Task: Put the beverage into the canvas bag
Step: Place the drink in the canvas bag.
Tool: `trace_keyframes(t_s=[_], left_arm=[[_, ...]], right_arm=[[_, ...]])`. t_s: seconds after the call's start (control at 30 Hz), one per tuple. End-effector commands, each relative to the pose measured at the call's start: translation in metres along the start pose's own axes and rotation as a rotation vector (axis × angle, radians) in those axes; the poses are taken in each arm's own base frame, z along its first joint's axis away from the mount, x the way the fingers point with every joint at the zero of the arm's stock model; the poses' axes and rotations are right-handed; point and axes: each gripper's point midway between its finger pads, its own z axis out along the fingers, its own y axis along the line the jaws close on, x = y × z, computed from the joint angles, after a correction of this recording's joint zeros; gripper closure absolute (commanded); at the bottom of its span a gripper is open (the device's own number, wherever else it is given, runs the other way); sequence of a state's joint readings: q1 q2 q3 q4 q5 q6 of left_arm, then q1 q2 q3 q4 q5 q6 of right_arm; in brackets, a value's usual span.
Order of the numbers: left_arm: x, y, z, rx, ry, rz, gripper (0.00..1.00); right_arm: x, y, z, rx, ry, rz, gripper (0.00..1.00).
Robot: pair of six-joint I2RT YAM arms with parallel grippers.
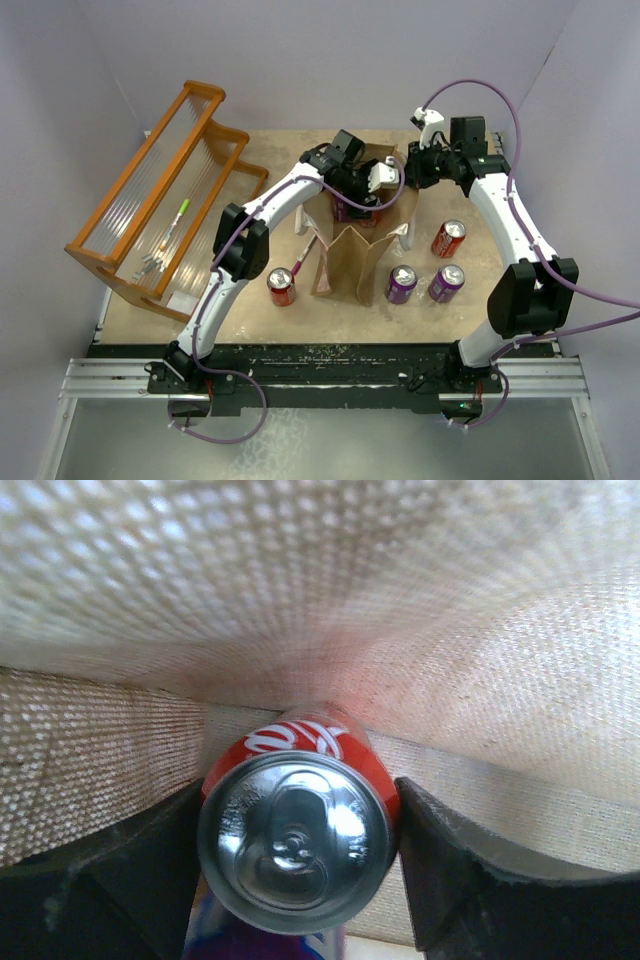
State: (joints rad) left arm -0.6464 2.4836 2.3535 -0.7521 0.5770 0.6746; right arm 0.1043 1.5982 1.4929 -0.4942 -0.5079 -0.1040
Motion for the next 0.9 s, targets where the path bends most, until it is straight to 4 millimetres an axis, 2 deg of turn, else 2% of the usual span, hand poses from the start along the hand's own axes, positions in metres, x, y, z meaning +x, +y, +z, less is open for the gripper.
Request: trace_keyframes(t_s=[0.0, 0.07, 0.2, 0.27, 0.37, 0.47, 0.57, 0.67, 0.87], left_arm=[[-0.037, 0.024, -0.026, -0.1, -0.097, 0.02, 0.33], [-0.042, 0.022, -0.028, -0.091, -0.113, 0.02, 0.42], [-0.047, 0.021, -0.032, -0.088, -0.128, 0.025, 0.53], [-0.048, 0.02, -0.033, -0.088, -0.124, 0.033, 0.56], [-0.041, 0.017, -0.031, -0.073, -0.091, 0.047, 0.56], [-0.029, 0.01, -0.024, -0.044, -0.045, 0.044, 0.51], [-0.027, 0.008, -0.02, -0.046, -0.031, 0.044, 0.42], [-0.035, 0.01, -0.022, -0.064, -0.048, 0.045, 0.29], [-0.057, 0.014, -0.037, -0.097, -0.099, 0.053, 0.14]], right_arm=[[-0.026, 0.028, -0.01, -0.1, -0.07, -0.038, 0.86], [-0.025, 0.028, -0.01, -0.101, -0.068, -0.036, 0.86], [-0.024, 0.028, -0.01, -0.099, -0.067, -0.039, 0.86], [-0.024, 0.028, -0.01, -0.1, -0.067, -0.039, 0.86], [-0.024, 0.028, -0.009, -0.102, -0.068, -0.039, 0.86], [-0.024, 0.029, -0.009, -0.105, -0.069, -0.038, 0.86], [-0.025, 0.028, -0.009, -0.104, -0.072, -0.039, 0.86], [-0.025, 0.029, -0.009, -0.104, -0.071, -0.038, 0.86], [-0.027, 0.032, -0.01, -0.122, -0.077, -0.041, 0.86]])
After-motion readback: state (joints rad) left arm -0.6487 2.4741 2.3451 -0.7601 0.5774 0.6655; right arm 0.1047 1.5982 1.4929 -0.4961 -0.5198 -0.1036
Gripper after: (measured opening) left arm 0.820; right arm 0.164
